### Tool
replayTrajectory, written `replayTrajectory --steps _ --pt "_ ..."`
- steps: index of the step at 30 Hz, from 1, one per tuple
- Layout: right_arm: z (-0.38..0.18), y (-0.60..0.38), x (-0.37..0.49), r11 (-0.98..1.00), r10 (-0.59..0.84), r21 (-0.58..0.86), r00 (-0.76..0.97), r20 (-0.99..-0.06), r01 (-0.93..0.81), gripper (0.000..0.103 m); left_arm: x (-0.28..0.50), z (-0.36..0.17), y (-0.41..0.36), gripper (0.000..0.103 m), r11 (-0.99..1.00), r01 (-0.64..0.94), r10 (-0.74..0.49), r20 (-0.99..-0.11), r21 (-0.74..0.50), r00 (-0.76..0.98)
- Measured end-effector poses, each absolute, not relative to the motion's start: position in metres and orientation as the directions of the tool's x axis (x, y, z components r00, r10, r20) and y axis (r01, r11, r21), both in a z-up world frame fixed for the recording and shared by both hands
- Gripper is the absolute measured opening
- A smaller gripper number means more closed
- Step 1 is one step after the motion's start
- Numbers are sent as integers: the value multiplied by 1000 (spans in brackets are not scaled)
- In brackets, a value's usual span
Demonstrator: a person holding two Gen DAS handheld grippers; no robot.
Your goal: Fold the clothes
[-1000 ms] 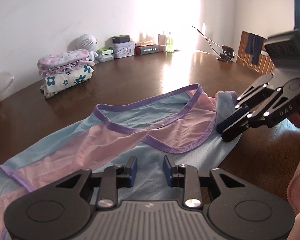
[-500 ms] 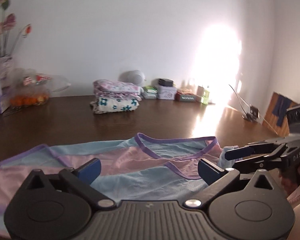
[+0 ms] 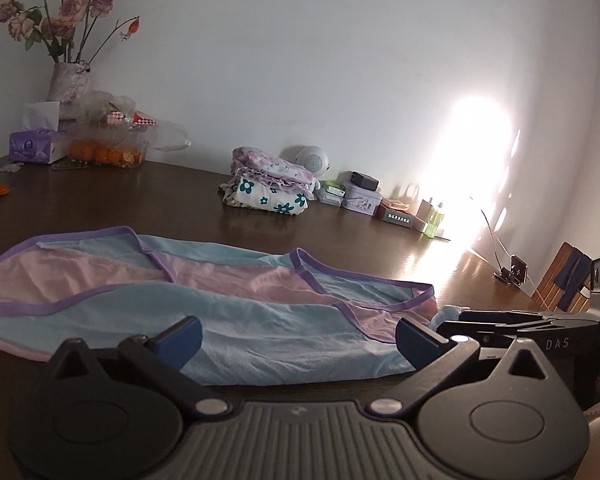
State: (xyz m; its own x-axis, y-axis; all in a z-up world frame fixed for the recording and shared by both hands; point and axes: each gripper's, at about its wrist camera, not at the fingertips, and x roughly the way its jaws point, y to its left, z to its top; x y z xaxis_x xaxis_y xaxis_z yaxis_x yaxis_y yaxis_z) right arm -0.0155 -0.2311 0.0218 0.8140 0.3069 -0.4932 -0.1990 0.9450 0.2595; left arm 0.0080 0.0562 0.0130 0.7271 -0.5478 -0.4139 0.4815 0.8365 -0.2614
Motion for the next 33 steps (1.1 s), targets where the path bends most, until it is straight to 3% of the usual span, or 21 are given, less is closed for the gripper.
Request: replayTrajectory --steps 5,16,19,22,27,30,33 --pt "16 -236 -21 907 382 353 802 -459 -230 103 -1 11 58 103 839 480 -544 -407 -256 734" --pt "20 -243 -25 890 402 392 807 -432 -234 103 27 39 74 103 861 490 -498 -429 -137 754" --pt "40 -258 -25 903 373 354 854 -362 -244 103 34 47 78 103 864 492 -484 -435 -104 759" --pt "67 -268 -10 930 353 225 876 -328 -291 103 43 55 81 103 866 495 -471 -441 -68 764" --pt "104 -262 58 902 400 62 773 -492 -427 103 109 75 68 103 809 575 -429 -544 124 721" --pt "107 -249 116 866 422 49 675 -605 -497 103 156 75 60 103 779 608 -409 -611 154 678" --pt "96 -227 171 830 415 41 566 -713 -556 102 205 63 57 95 762 633 -383 -691 139 613"
